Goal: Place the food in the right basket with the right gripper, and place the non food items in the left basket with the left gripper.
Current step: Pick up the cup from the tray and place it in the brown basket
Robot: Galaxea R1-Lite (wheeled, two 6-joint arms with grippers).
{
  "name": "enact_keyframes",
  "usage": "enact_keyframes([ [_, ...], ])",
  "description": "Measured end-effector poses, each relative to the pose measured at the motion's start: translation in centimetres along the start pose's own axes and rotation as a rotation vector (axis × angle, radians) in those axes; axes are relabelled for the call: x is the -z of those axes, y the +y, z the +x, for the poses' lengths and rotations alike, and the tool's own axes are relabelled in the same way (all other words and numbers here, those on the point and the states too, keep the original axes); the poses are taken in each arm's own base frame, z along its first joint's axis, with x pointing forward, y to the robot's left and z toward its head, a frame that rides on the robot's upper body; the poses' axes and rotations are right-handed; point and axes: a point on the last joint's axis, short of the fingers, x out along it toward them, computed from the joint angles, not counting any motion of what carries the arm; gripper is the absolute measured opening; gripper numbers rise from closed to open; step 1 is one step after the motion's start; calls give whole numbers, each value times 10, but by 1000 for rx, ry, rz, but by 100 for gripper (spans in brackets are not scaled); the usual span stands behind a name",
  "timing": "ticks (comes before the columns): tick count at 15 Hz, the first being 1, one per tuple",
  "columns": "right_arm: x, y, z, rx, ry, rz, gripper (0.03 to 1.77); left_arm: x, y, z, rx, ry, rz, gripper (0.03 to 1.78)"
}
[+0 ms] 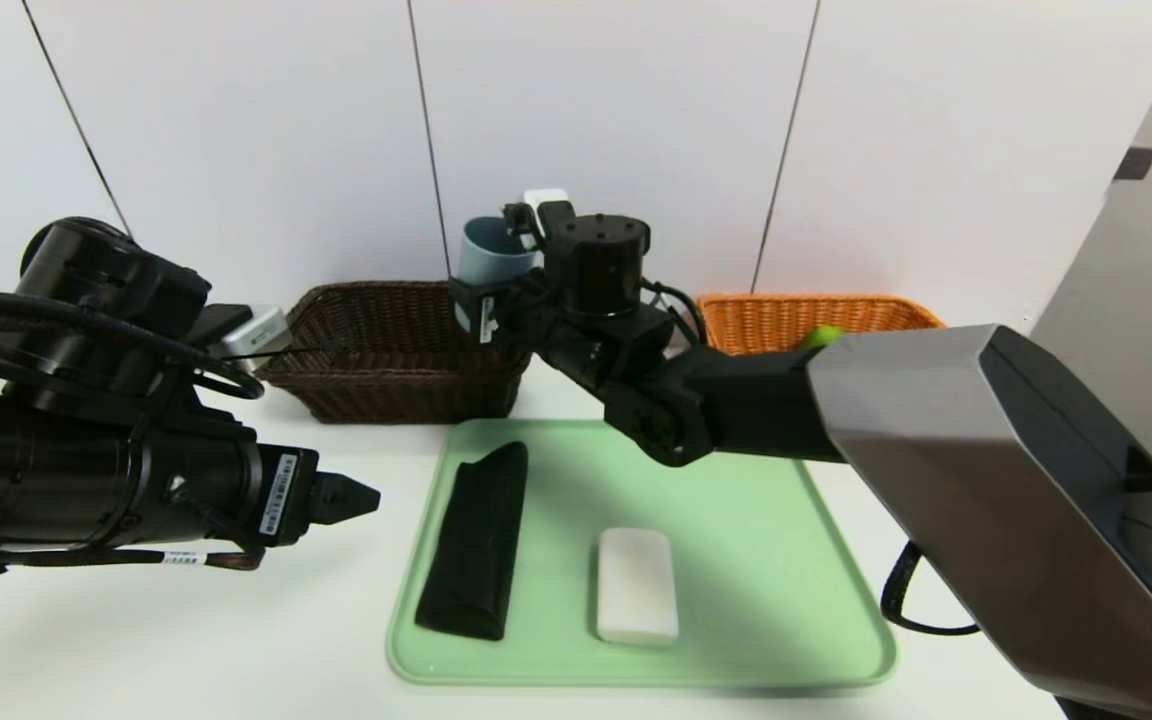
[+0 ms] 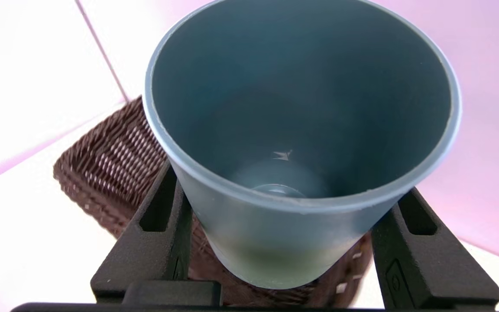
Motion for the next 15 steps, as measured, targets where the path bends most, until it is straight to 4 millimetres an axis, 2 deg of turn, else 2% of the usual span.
enact_keyframes([
  [5,29,0,12,-12,38,-3,110,0,0,-1,0,-3,1,169],
  [10,44,-1,16,-13,63,-5,110,0,-1,-1,2,-5,2,169],
  [15,49,-1,17,-12,69,-5,138,0,-1,-1,5,-5,3,169],
])
